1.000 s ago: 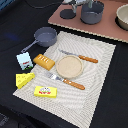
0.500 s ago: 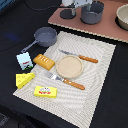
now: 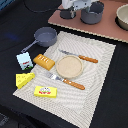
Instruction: Interact with the objects in diverse but meaningful ways.
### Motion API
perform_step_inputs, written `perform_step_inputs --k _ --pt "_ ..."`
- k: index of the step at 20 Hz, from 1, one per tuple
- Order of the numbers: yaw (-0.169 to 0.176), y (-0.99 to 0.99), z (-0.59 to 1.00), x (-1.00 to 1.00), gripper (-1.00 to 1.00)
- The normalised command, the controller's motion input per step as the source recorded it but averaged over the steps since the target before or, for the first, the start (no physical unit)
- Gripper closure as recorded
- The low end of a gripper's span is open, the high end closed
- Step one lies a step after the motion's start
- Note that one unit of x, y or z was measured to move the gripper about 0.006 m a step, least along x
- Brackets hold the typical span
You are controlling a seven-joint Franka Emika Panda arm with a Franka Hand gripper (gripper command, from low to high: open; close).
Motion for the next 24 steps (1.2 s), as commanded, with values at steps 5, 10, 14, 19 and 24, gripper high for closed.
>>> perform_step_inputs --k 5,10,14,19,24 --pt "-0.001 0.16 -0.16 0.09 1.0" --pt "0.0 0.16 -0.11 0.12 1.0" --pt "0.0 0.19 0.03 0.28 1.0" --pt "0.0 0.16 0.15 0.24 1.0" --pt "0.0 0.11 0.21 0.13 1.0"
